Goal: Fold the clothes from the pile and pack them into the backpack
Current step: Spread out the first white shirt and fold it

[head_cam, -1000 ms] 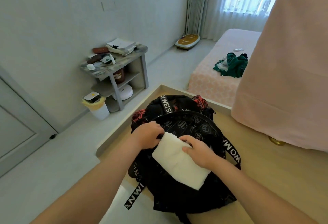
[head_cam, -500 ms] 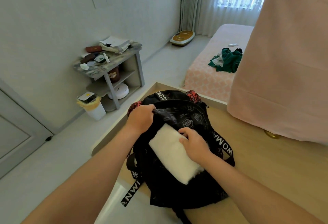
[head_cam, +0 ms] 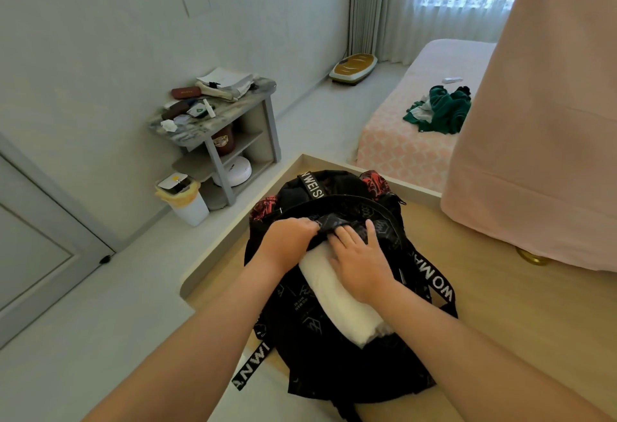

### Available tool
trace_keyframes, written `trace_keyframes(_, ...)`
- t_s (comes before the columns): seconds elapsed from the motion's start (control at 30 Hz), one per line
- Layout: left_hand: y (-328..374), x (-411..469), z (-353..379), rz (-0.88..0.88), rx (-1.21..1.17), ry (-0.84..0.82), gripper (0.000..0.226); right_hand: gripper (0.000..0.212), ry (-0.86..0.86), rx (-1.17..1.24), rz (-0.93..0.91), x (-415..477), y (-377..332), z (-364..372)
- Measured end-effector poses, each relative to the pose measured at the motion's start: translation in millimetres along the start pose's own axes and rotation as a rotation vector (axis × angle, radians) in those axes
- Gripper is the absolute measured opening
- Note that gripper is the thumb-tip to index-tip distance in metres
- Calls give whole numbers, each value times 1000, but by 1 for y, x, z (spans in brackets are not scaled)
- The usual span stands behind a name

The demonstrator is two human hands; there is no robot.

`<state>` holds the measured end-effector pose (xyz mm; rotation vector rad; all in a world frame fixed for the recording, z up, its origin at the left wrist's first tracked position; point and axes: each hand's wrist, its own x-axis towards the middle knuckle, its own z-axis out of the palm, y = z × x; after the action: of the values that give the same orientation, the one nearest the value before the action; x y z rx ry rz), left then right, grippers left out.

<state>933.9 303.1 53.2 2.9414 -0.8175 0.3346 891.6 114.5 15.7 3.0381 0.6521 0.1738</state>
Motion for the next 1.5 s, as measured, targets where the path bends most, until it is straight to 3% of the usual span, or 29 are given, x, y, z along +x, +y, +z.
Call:
trace_keyframes(0.1,3,17,-21,-223,-324,106,16,80,112,-159,62,2,13,-6)
trace_keyframes(0.17,8,28,-37,-233,-434,161,17,87,182,-139,129,11,24,-20)
trace_keyframes(0.23,17,38,-48,-187,-464,168,16,77,281,-159,132,20,38,-35)
trace_keyframes(0.3,23,43,-51,-130,-448,139,19,63,273,-148,100,27,57,-50)
trace_keyframes(0.37,23,40,-43,-25,-369,39,39,58,255,-130,12,21,67,-56)
trace_keyframes(0.5,19,27,-20,26,-126,-208,53,46,134,56,-230,-25,48,-42)
trace_keyframes(0.6,22,27,-16,14,-189,-200,55,75,-211,218,-317,-67,34,-22)
trace_keyframes(0.67,18,32,-23,34,-225,-170,56,97,-295,234,-242,-87,32,-9)
trace_keyframes(0.73,9,38,-35,35,-242,-96,62,105,-295,267,-152,-98,32,-1)
trace_keyframes(0.83,6,47,-57,15,-296,12,60,97,-216,359,-88,-89,25,2)
trace_keyframes(0.97,12,48,-65,1,-266,-40,66,65,79,633,30,-38,-1,6)
trace_keyframes(1.07,2,43,-64,-25,-259,-45,69,69,-25,638,48,-16,-20,17)
trace_keyframes(1.17,-6,43,-68,-26,-263,-14,68,85,-124,447,295,-19,-31,28)
trace_keyframes(1.23,-4,43,-70,-32,-299,-2,67,88,-174,542,364,-12,-37,30)
trace_keyframes(1.37,5,44,-68,25,-338,-11,65,71,-60,821,252,29,-41,34)
trace_keyframes(1.43,0,44,-66,51,-318,-27,69,66,-54,869,222,48,-48,36)
trace_keyframes(1.5,-11,43,-65,27,-322,-16,69,65,-48,888,305,56,-56,39)
